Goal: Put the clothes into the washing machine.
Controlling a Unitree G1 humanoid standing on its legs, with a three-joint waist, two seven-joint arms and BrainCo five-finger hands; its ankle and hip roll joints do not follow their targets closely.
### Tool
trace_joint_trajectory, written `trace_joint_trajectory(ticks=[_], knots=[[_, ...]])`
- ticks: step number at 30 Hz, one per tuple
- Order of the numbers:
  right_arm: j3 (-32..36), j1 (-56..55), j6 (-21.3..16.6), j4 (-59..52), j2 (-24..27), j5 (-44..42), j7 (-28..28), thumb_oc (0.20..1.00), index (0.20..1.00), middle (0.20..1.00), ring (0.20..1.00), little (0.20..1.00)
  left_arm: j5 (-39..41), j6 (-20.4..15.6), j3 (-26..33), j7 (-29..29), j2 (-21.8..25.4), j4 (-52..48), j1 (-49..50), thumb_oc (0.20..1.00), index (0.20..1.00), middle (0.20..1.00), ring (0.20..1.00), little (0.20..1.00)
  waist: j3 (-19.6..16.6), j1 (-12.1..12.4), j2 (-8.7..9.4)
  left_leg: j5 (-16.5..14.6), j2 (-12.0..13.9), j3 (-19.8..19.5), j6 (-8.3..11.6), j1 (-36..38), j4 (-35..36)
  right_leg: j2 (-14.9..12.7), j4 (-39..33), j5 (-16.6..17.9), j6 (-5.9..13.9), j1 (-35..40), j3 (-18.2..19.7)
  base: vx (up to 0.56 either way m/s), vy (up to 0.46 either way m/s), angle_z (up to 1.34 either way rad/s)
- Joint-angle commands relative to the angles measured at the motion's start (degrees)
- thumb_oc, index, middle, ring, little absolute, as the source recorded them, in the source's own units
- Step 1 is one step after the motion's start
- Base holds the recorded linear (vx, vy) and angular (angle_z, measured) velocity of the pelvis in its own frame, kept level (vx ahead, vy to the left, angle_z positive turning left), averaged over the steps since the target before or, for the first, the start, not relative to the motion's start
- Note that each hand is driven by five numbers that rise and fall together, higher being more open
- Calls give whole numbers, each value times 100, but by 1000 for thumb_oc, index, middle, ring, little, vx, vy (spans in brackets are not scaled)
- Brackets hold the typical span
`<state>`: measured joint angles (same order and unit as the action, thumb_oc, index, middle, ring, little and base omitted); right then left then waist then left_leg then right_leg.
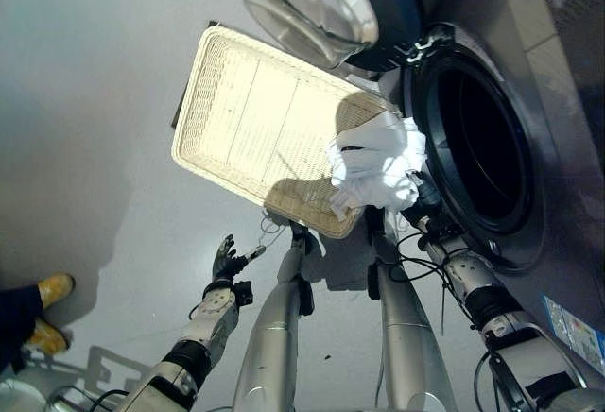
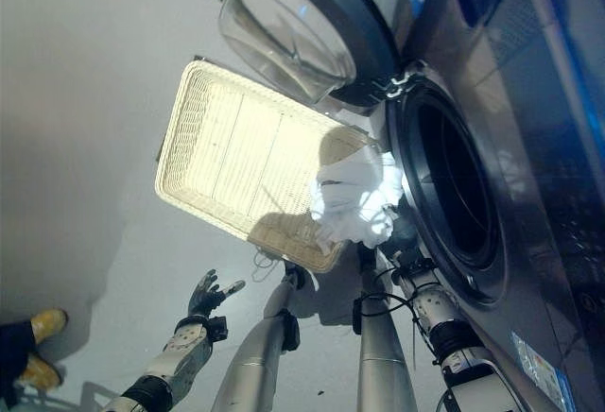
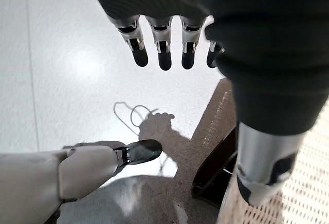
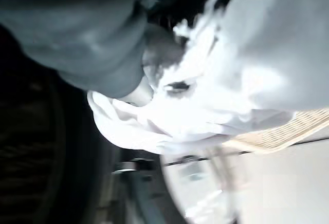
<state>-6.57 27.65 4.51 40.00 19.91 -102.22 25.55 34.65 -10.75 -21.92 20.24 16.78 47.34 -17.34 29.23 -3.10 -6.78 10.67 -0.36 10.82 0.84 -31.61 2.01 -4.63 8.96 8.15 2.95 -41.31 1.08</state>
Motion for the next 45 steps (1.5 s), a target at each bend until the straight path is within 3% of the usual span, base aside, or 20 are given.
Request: trace_joint_trajectory(ticks=[1,2,4,5,7,9,10,11,17,22,23,24,25,26,28,29,30,33,38,45], knots=[[653,79,-702,-503,120,-1078,194,200,200,200,200,200,108,-219,137,-33,-97,177,198,1000,1000,1000,1000,1000,57,-207,-313,-588,-389,-122,77,-117,-681,173,38,-289,190,195,-454,16,20,-19],[653,79,-702,-503,120,-1078,194,200,200,200,200,200,108,-219,137,-33,-97,177,198,1000,1000,1000,1000,1000,57,-207,-313,-588,-389,-122,77,-117,-681,173,38,-289,190,195,-454,25,19,-26],[1267,181,-1748,-904,-153,-1078,-212,200,200,200,200,200,117,-255,129,-96,-122,286,202,1000,1000,1000,1000,1000,57,-279,-396,-613,-383,-37,98,15,-631,153,-5,-314,202,299,-404,46,21,-19],[1366,206,-1946,-997,-182,-1078,-362,200,200,200,200,200,132,-258,121,-96,-127,308,198,1000,1000,1000,1000,1000,57,-292,-407,-617,-383,-25,102,37,-622,152,-11,-319,203,315,-394,74,31,-17],[1867,531,-3434,-1434,-115,-1078,-1655,200,200,200,200,200,190,-226,65,-137,-135,403,158,1000,1000,1000,1000,1000,57,-343,-486,-619,-372,61,129,153,-575,137,-55,-335,201,417,-356,73,15,-17],[1951,625,-3681,-1472,-30,-1078,-1935,200,200,200,200,200,190,-213,50,-144,-134,410,147,1000,1000,1000,1000,1000,57,-341,-504,-624,-370,70,133,165,-582,133,-52,-343,199,431,-353,57,-18,-19],[2240,1076,-4408,-1407,369,-1078,-2630,200,200,200,200,200,174,-177,2,-186,-120,411,139,1000,1000,1000,1000,1000,57,-325,-566,-652,-367,61,147,193,-639,124,-2,-397,182,477,-345,68,-27,-14],[2240,1076,-4408,-1407,369,-1078,-2630,200,200,200,200,200,174,-177,2,-186,-120,411,139,1000,1000,1000,1000,1000,57,-325,-566,-652,-367,61,147,193,-639,124,-2,-397,182,477,-345,84,-47,2],[2332,2178,-6375,-1130,1523,-1078,-4066,200,200,200,200,200,153,170,-151,-231,93,171,16,1000,1000,1000,1000,1000,57,-185,-702,-671,-377,-98,179,69,-846,116,320,-616,99,434,-467,58,-69,9],[2174,2584,-7087,-1060,1969,-1078,-4921,200,200,200,200,200,152,410,-232,-230,212,-32,-49,1000,1000,1000,1000,1000,57,-91,-738,-585,-405,-214,152,-113,-923,143,536,-690,21,288,-563,51,-79,11],[2111,2628,-7067,-1011,2035,-1078,-5023,269,269,269,269,269,141,444,-268,-240,232,-52,-51,1000,1000,1000,1000,1000,57,-81,-741,-610,-409,-243,154,-111,-936,150,608,-767,9,287,-577,24,-78,27],[2049,2695,-6947,-1022,2090,-1078,-5013,533,533,533,533,533,140,482,-291,-250,263,-104,-60,1000,1000,1000,1000,1000,57,-58,-754,-557,-415,-269,142,-178,-944,167,673,-766,-26,224,-605,48,-75,25],[2003,2709,-6580,-1018,2097,-1078,-4912,1000,1000,1000,1000,1000,140,495,-308,-278,281,-120,-52,1000,1000,1000,1000,1000,57,-47,-760,-549,-423,-291,142,-199,-958,178,722,-795,-42,203,-617,57,-64,24],[1904,2637,-5824,-800,2105,-1078,-4803,1000,1000,1000,1000,1000,129,501,-317,-310,280,-117,-25,1000,1000,1000,1000,1000,57,-42,-750,-584,-441,-328,146,-198,-996,186,800,-871,-52,200,-624,45,-42,13],[1826,2581,-5385,-679,2091,-1078,-4897,1000,1000,1000,1000,1000,126,522,-315,-311,288,-140,-27,1000,1000,1000,1000,1000,57,-38,-733,-590,-455,-346,138,-230,-1041,193,829,-875,-63,175,-628,30,-45,6],[1712,2484,-4379,-510,2026,-1078,-5051,1000,1000,1000,1000,1000,120,555,-321,-304,306,-174,-45,1000,1000,1000,1000,1000,57,-34,-709,-567,-461,-350,126,-317,-1108,199,840,-819,-78,108,-641,45,-61,5],[1644,2397,-3891,-386,1969,-1078,-5065,1000,1000,1000,1000,1000,112,553,-323,-308,306,-159,-41,1000,1000,1000,1000,1000,57,-37,-688,-607,-461,-354,123,-302,-1123,211,861,-855,-76,120,-638,27,-61,5],[1508,2296,-2864,-72,1856,-1078,-4947,1000,1000,1000,1000,1000,100,536,-328,-330,355,-149,-48,1000,1000,1000,1000,1000,57,-21,-632,-625,-461,-364,104,-332,-1156,246,854,-843,-97,103,-627,10,-46,-2],[1616,2124,-2241,535,1497,-1078,-4126,1000,1000,1000,1000,1000,21,300,-351,-323,394,-52,-74,1000,1000,1000,1000,1000,57,49,-531,-624,-424,-366,93,-386,-1111,304,868,-841,-88,94,-665,6,-71,-2],[1311,2212,-2198,1312,1699,-985,-3301,1000,1000,1000,1000,1000,21,302,-421,-261,349,-113,-117,1000,1000,1000,1000,1000,57,104,-612,-618,-453,-381,88,-344,-1048,278,901,-867,-68,105,-692,-10,12,0]])
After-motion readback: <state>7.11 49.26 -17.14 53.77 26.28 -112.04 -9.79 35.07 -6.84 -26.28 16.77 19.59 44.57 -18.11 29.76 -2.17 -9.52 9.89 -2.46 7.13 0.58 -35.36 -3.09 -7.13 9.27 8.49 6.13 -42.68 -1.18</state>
